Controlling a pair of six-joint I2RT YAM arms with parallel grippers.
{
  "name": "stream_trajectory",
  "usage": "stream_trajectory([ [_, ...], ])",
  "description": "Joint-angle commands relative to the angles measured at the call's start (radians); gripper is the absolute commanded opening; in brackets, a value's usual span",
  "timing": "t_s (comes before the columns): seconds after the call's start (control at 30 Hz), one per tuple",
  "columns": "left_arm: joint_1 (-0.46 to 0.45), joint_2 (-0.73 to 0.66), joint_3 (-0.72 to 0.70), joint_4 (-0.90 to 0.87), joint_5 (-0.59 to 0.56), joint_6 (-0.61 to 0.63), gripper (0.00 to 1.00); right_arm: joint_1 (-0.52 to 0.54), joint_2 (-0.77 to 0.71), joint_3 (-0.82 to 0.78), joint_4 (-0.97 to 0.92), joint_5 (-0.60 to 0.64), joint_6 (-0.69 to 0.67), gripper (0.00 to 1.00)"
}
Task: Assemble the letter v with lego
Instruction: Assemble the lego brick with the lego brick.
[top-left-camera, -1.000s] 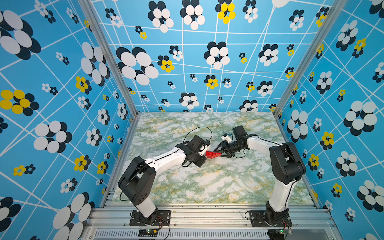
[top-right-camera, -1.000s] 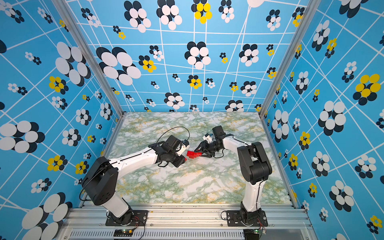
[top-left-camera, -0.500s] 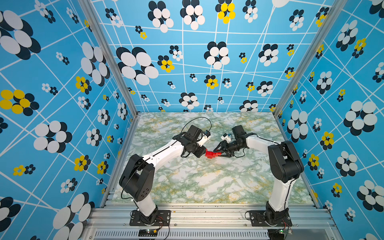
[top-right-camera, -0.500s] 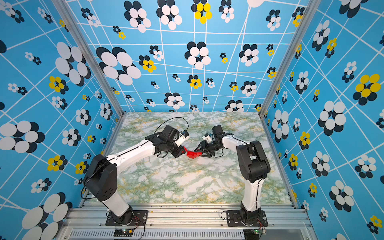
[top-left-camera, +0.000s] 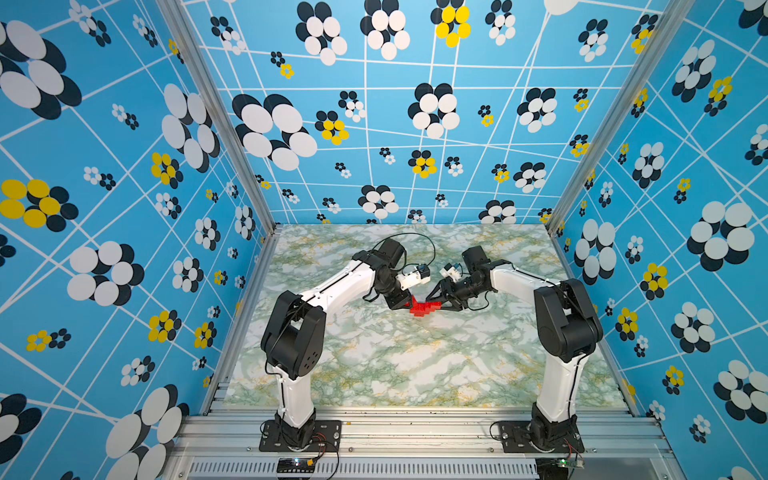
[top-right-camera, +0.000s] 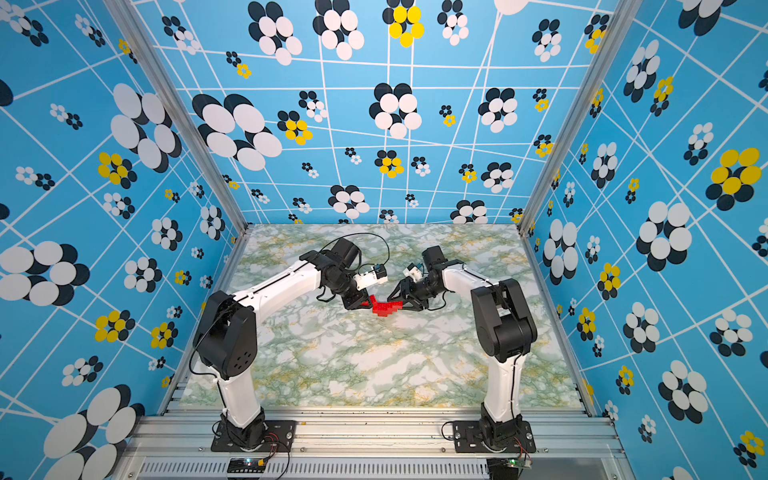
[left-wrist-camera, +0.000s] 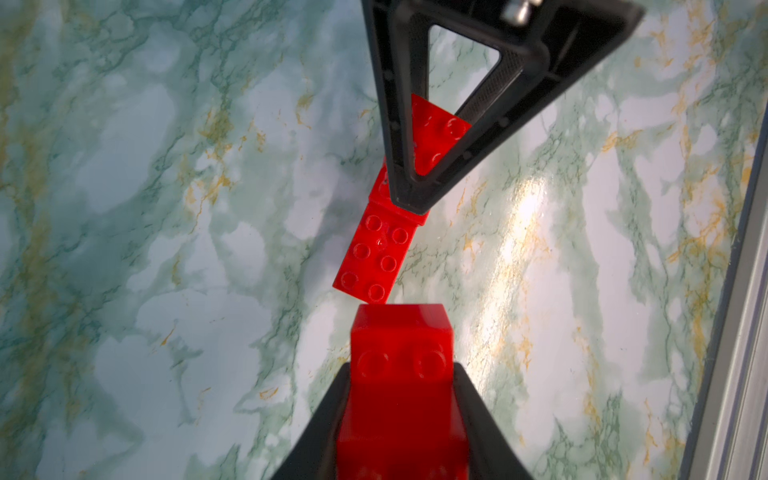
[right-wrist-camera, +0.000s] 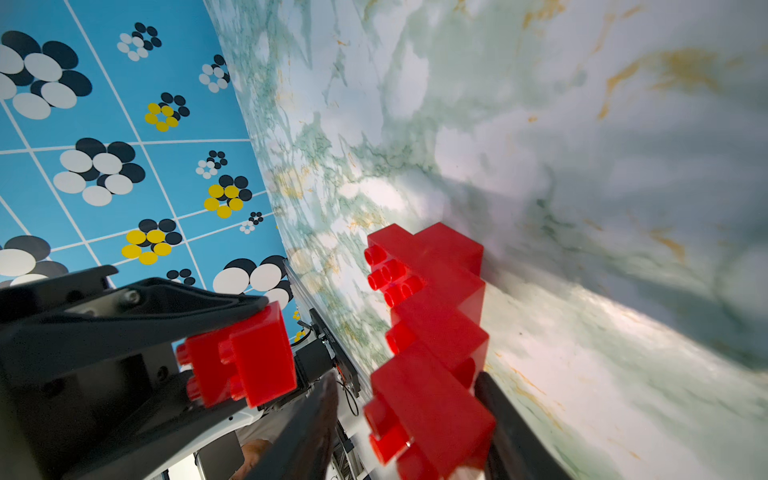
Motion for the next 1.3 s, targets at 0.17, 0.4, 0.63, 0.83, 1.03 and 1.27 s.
stream_trajectory([
  [0.17,-0.005,0.034,0.025,-0.064,-0.021,0.173,0.26,-0.004,0.022,0.033,-0.056,-0.002,-0.03,0.55],
  [0.4,-0.028,0.071,0.052,-0.052,-0.108,0.231,0.25,-0.004,0.021,0.033,-0.056,-0.004,-0.027,0.55],
  [0.63,-0.033,0.106,0.084,-0.062,-0.135,0.309,0.21,-0.004,0.024,0.031,-0.053,-0.009,-0.03,0.55],
  [0.83,-0.033,0.113,0.089,-0.047,-0.127,0.381,0.18,-0.004,0.024,0.027,-0.056,-0.011,-0.033,0.55],
  [1.03,-0.033,0.155,0.165,-0.121,-0.103,0.419,0.19,-0.004,0.024,0.026,-0.055,-0.008,-0.033,0.55],
  [1.27,-0.035,0.216,0.262,-0.222,-0.1,0.455,0.19,-0.004,0.023,0.02,-0.059,-0.003,-0.036,0.55],
])
